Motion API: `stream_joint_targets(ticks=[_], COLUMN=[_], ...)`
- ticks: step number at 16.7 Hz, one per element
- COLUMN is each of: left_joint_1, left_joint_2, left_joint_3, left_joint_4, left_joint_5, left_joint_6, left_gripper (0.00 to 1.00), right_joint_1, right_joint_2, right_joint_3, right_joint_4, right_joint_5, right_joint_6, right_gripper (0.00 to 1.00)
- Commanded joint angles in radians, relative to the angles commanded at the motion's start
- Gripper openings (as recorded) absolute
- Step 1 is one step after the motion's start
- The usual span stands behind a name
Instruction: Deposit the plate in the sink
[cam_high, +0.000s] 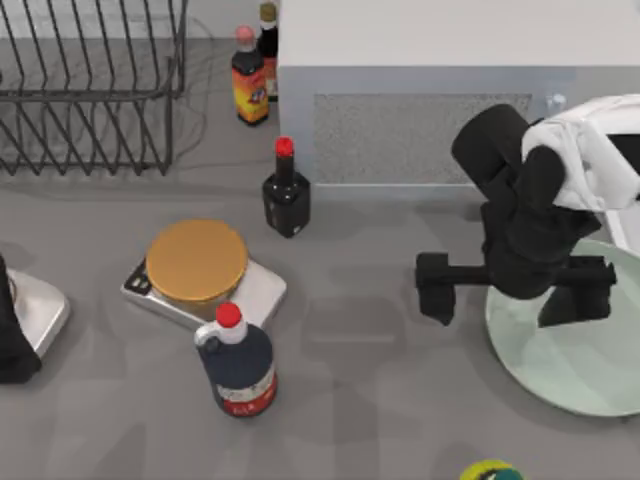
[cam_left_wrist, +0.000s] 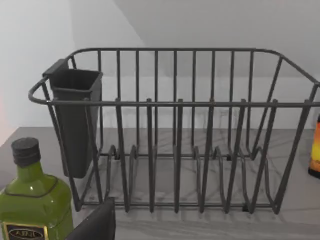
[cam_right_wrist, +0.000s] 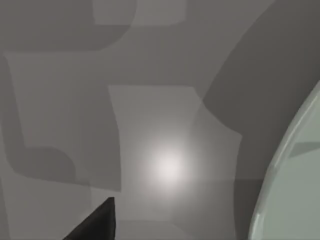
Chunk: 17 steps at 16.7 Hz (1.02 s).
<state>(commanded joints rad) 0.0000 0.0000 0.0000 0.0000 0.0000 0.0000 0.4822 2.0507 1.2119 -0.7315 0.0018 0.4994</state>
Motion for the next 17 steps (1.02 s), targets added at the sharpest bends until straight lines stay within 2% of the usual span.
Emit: stream_joint_targets(ticks=[4, 17], left_joint_1=[0.0, 0.0], left_joint_2=[0.0, 0.0], left_joint_3=[0.0, 0.0], left_joint_4=[0.0, 0.0], left_joint_5=[0.0, 0.0], left_joint_6=[0.0, 0.0], left_gripper=[1.0, 1.0], right_joint_1=[0.0, 0.0], right_joint_2=[0.001, 0.001], right_joint_3=[-0.001, -0.001], right_joint_4=[0.001, 0.001], right_joint_5=[0.0, 0.0], right_joint_6=[0.0, 0.0], right_gripper=[1.0, 0.02])
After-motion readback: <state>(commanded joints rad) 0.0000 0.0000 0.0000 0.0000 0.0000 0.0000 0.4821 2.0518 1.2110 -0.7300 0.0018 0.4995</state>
